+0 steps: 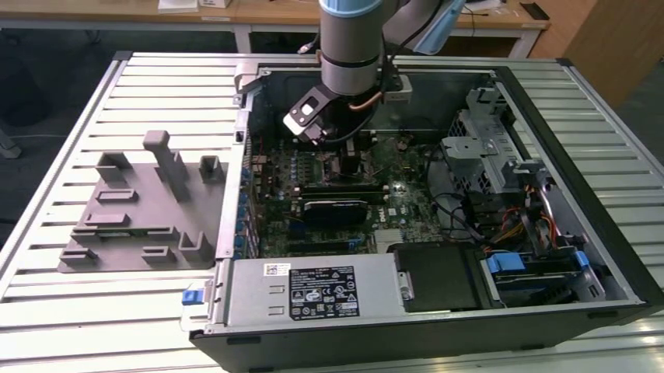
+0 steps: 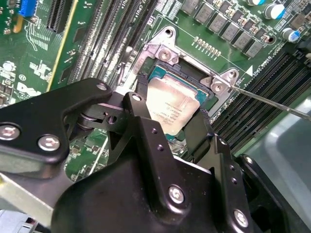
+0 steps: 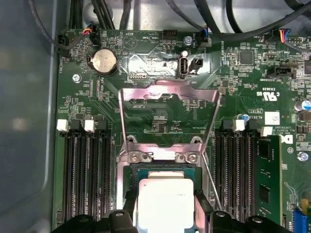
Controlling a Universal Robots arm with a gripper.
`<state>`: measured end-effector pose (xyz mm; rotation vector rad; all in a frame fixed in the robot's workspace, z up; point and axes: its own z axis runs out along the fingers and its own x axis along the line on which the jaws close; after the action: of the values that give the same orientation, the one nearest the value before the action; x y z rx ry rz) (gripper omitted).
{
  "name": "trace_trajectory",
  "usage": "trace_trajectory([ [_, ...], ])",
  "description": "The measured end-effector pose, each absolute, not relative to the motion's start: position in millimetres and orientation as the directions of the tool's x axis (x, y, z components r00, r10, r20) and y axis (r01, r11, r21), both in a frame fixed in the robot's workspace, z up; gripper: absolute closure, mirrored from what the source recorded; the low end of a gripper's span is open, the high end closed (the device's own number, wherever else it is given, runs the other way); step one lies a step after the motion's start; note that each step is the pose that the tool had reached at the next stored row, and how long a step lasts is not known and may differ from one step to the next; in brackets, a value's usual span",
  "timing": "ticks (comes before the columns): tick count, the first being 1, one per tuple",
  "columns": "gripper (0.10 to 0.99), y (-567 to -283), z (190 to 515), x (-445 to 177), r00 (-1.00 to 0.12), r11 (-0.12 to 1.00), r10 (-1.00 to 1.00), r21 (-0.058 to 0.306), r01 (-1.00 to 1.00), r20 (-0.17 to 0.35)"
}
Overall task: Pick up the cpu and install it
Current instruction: 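Place the cpu into insertion slot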
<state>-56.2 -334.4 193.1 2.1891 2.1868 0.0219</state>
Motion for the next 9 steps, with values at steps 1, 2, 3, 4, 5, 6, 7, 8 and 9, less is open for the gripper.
trace_trajectory([
  [1, 0.545, -333.8, 192.7, -56.2, 0.002, -0.001, 1.000, 0.044, 0.999, -0.023],
  [2, 0.545, -333.4, 192.4, -56.2, 0.002, -0.001, 1.000, 0.044, 0.999, -0.023],
  [3, 0.545, -333.1, 192.1, -56.2, 0.002, 0.000, 1.000, 0.043, 0.999, -0.023],
  [4, 0.545, -333.0, 191.8, -56.2, 0.001, 0.000, 1.000, 0.043, 0.999, -0.024],
  [5, 0.545, -332.9, 191.5, -56.2, 0.001, 0.000, 1.000, 0.043, 0.999, -0.024],
  [6, 0.545, -332.9, 191.2, -56.2, 0.001, 0.000, 1.000, 0.043, 0.999, -0.024],
  [7, 0.545, -332.9, 190.9, -56.3, 0.002, 0.000, 1.000, 0.043, 0.999, -0.024],
  [8, 0.545, -332.9, 190.8, -56.2, 0.002, -0.001, 1.000, 0.043, 0.999, -0.024],
  [9, 0.545, -332.8, 190.6, -56.2, 0.002, 0.000, 1.000, 0.043, 0.999, -0.024],
])
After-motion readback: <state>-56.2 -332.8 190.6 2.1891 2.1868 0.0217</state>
